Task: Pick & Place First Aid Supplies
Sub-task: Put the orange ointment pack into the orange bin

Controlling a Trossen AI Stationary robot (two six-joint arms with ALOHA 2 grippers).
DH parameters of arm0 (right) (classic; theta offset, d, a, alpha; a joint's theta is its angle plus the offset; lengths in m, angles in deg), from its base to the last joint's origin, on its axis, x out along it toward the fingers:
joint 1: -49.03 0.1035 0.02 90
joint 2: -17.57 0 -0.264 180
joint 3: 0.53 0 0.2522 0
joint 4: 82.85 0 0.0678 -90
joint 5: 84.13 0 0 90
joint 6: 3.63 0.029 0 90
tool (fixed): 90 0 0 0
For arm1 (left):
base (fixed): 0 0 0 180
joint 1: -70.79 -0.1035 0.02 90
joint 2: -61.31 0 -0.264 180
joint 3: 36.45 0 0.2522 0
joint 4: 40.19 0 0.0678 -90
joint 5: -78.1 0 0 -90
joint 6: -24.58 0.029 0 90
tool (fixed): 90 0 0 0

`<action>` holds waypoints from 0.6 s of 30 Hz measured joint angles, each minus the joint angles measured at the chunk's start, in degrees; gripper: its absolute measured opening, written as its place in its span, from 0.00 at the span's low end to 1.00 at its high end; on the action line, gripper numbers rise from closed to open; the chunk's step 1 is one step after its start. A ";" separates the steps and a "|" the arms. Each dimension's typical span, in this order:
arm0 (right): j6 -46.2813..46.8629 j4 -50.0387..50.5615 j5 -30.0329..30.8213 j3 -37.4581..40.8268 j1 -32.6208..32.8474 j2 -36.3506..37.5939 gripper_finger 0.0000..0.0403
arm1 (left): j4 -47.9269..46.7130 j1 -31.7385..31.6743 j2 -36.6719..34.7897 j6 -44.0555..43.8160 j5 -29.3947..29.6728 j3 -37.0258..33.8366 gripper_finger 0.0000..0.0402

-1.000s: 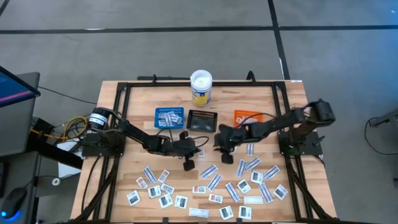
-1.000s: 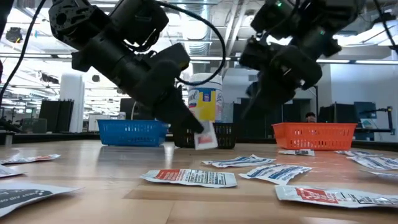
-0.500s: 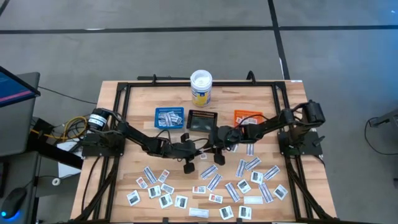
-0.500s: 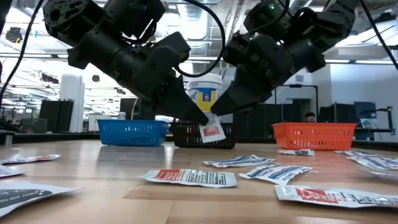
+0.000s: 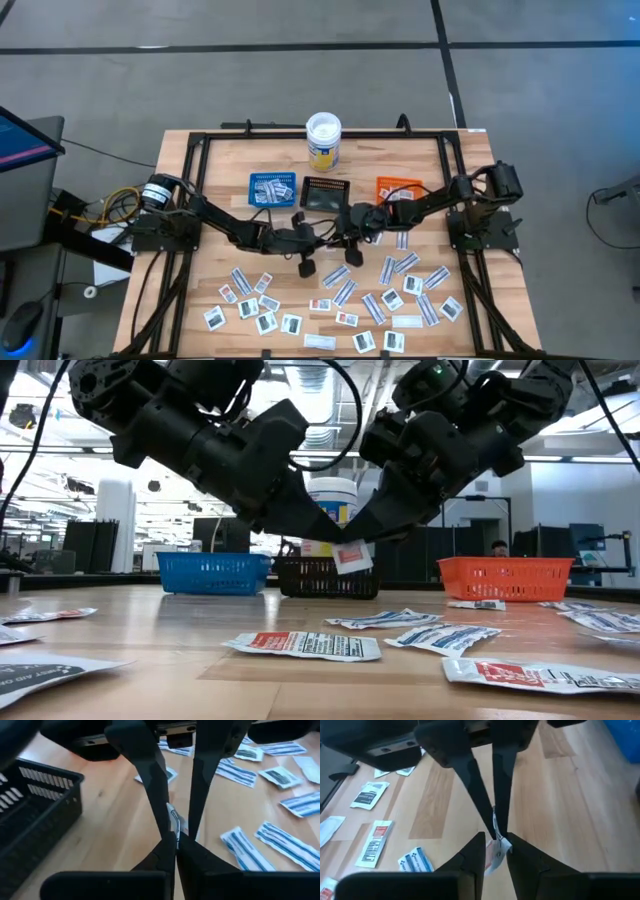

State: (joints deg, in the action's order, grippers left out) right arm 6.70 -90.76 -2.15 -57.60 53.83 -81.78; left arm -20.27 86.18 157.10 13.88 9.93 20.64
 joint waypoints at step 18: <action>-0.41 8.24 0.36 -0.49 -1.21 2.90 0.01 | 0.60 -0.06 -0.09 -0.03 1.81 0.00 0.04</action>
State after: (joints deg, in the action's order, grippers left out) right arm 6.30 -82.53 -1.79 -58.09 52.62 -78.88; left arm -19.67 86.12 157.01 13.85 11.74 20.64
